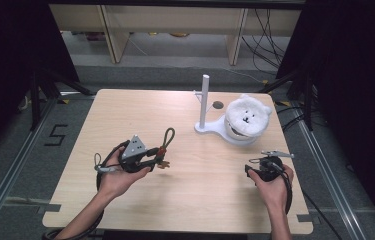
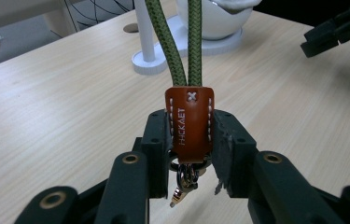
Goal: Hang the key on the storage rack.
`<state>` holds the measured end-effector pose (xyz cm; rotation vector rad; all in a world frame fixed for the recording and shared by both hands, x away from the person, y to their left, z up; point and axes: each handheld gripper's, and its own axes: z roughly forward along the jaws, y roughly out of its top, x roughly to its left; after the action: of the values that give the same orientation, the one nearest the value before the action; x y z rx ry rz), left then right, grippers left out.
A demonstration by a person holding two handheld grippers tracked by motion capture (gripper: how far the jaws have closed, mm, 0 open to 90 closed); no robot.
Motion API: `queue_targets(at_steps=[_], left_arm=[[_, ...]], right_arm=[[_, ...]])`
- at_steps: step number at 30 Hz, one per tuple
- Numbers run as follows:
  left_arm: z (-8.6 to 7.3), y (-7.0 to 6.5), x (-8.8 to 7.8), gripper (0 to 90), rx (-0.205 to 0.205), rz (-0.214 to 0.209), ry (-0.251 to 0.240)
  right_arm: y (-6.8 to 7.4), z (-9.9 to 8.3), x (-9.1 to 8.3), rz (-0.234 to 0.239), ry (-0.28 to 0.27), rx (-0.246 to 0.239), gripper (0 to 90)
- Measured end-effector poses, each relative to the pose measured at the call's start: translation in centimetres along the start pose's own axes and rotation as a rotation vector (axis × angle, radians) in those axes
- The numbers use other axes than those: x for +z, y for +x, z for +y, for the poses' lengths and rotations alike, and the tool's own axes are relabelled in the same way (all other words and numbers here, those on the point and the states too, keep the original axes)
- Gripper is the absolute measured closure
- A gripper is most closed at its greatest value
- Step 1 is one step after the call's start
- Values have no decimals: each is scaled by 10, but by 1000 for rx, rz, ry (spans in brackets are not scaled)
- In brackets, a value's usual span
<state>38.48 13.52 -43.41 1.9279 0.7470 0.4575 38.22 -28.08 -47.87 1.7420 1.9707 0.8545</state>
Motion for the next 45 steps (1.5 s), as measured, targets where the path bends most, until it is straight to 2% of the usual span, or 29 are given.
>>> queue_targets(at_steps=[2,3,7,13,18,27,29,30,31,36,37,38,39,40,42,43,45], left_arm=[[3,1,0,672,-3,6,-17],[3,1,0,672,-3,6,-17],[7,3,0,672,-8,11,-35],[9,6,3,672,-12,6,-59],[12,7,7,672,-11,10,-53],[20,8,15,671,-3,9,-90],[21,8,15,672,2,13,-80],[23,9,16,671,5,12,-81],[24,9,18,671,1,13,-81],[28,10,23,671,5,-1,-93],[30,10,24,671,2,-1,-87],[30,10,24,670,2,-1,-87],[32,11,27,670,-4,-2,-93],[32,11,27,670,-4,-2,-93],[35,13,29,670,0,2,-103],[36,14,30,670,3,1,-105],[38,14,31,670,8,10,-104]], right_arm=[[-1,0,0,11,-1,-11,414],[-3,-1,0,9,4,-36,414],[-3,-1,0,9,2,-42,414],[-2,-1,-1,2,4,-34,414],[-1,-1,-1,0,7,-25,414],[-2,-1,0,0,0,-38,414],[-2,-1,0,0,0,-37,414],[-1,0,0,-3,1,-30,414],[1,0,0,-9,-8,-4,414],[0,0,0,4,-7,-9,414],[-1,0,-1,4,-4,-32,414],[-1,0,-1,4,-4,-32,414],[1,0,0,-6,-14,-5,414],[-1,0,0,-1,-21,-35,414],[-1,0,-1,-1,-20,-36,414],[-4,-1,0,9,-20,-58,414],[-4,-1,0,9,-21,-54,414]])
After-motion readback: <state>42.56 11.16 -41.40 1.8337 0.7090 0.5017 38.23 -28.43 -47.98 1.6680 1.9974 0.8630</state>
